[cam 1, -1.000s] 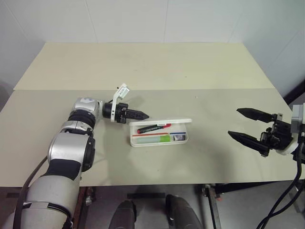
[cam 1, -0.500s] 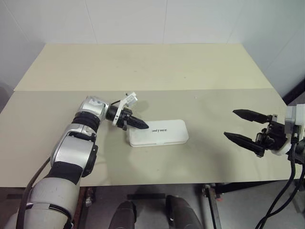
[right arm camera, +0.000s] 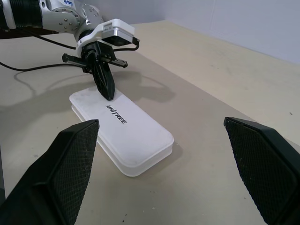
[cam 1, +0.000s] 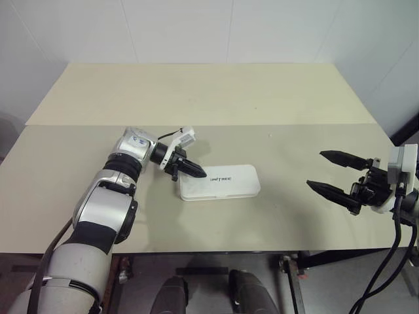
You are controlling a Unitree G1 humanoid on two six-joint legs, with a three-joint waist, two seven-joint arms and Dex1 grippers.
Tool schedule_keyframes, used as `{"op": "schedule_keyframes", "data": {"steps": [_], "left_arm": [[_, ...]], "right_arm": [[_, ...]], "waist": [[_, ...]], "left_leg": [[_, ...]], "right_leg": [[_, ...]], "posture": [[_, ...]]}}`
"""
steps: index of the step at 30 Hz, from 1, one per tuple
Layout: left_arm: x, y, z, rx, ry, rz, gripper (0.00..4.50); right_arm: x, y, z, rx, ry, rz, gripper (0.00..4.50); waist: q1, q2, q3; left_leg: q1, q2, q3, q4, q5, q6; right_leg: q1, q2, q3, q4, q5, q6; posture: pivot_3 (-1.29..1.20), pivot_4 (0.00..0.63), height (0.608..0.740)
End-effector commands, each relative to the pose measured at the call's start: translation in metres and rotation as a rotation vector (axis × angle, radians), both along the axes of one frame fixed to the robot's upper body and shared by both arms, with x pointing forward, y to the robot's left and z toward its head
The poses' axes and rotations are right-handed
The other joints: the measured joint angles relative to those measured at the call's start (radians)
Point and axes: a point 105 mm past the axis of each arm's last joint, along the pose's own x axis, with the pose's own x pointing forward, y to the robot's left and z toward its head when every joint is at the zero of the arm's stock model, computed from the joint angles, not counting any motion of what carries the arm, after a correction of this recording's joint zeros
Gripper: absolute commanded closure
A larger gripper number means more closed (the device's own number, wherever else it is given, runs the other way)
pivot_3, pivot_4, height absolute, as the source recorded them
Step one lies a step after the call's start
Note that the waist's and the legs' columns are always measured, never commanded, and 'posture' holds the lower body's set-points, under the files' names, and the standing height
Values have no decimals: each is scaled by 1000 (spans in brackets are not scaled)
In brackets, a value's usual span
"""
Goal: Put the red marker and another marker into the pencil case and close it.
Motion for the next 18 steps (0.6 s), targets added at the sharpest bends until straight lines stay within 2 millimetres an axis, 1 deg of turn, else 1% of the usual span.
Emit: {"op": "schedule_keyframes", "data": {"steps": [1, 5, 7, 8, 11, 15, 17, 18], "left_arm": [[1, 1, -1, -59, 10, 52, 4475], [1, -1, 36, -283, -129, 35, 4475], [-2, 2, 52, -393, -164, 46, 4475], [-5, 4, 58, -432, -199, 42, 4475], [-13, 11, 65, -491, -307, 36, 4475], [-28, 20, 71, -525, -434, 26, 4475], [-37, 25, 68, -496, -475, 6, 4475], [-40, 29, 65, -478, -479, 17, 4299]], "right_arm": [[0, 1, 5, -1, -35, 5, 0], [5, 3, 5, 2, -33, 14, 0], [9, 3, 6, 4, -36, 20, 0], [11, 4, 7, 4, -39, 23, 0], [15, 5, 8, 5, -43, 32, 0], [19, 6, 7, 4, -41, 42, 0], [21, 7, 7, 3, -39, 45, 0], [21, 7, 6, 1, -37, 47, 0]], "waist": [[-1, 0, 0], [-2, -2, 2], [-3, -3, 4], [-3, -2, 4], [-2, -2, 4], [0, -2, 4], [0, -2, 4], [0, -2, 4]], "left_leg": [[1, 0, 0, 0, 0, 0], [1, 0, 0, -1, 0, 0], [0, 1, 0, -2, -1, -1], [0, 1, 0, -2, -1, -1], [0, 1, 0, -3, -2, -3], [0, 1, -1, -4, -3, -5], [0, 1, -1, -4, -4, -5], [-1, 1, -1, -4, -4, -5]], "right_leg": [[1, 0, 0, -1, 0, 0], [1, -1, 0, -1, 2, 4], [-1, -1, -1, 1, 5, 10], [-2, -1, -1, 2, 5, 10], [-4, -1, -1, 6, 4, 10], [-5, -1, -1, 7, 2, 11], [-5, -1, -1, 6, 2, 11], [-5, -1, -1, 6, 2, 11]], "posture": [[0, 150, 740], [0, 150, 740], [0, 150, 740], [0, 150, 740], [0, 150, 740], [0, 150, 740], [0, 150, 740], [0, 150, 740]]}}
